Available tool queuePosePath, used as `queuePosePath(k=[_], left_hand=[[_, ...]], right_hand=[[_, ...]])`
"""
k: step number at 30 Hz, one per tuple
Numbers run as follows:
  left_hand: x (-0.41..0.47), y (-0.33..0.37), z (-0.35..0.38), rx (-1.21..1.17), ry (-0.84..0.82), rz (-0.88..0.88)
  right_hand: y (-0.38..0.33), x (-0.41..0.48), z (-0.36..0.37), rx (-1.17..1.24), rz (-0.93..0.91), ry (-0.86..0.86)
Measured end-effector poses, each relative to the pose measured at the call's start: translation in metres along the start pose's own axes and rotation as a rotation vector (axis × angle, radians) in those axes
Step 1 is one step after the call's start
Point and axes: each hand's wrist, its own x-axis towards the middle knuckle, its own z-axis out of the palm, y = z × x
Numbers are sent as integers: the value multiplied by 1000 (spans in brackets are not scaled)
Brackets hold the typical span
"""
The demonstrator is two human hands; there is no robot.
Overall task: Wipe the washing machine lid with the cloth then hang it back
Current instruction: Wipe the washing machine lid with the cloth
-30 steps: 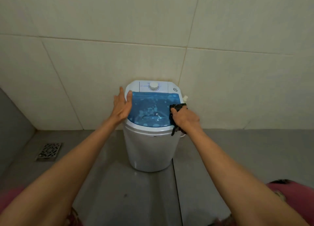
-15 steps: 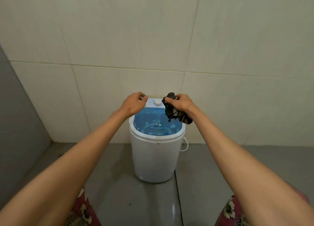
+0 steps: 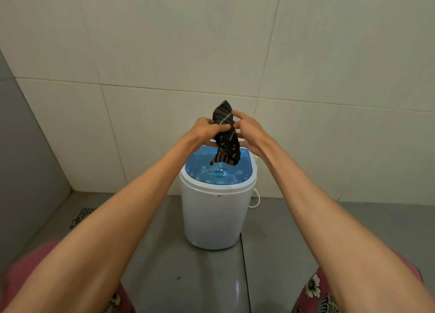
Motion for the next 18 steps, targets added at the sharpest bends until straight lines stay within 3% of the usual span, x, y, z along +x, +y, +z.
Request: queuePosePath(k=[2, 6, 9, 12, 18], left_hand=[[1, -1, -8, -64, -14, -26], [2, -15, -29, -181, -139, -86], [5, -29, -41, -150, -146, -129], [12, -42, -49, 16, -15, -160], [23, -89, -28, 607, 270, -135]], right_hand=[[3, 5, -5, -2, 16, -8], [13, 13, -10, 119, 261, -132], [26, 22, -10, -38, 239, -113], [35, 28, -1, -321, 108, 17], [90, 39, 26, -780, 23, 19]])
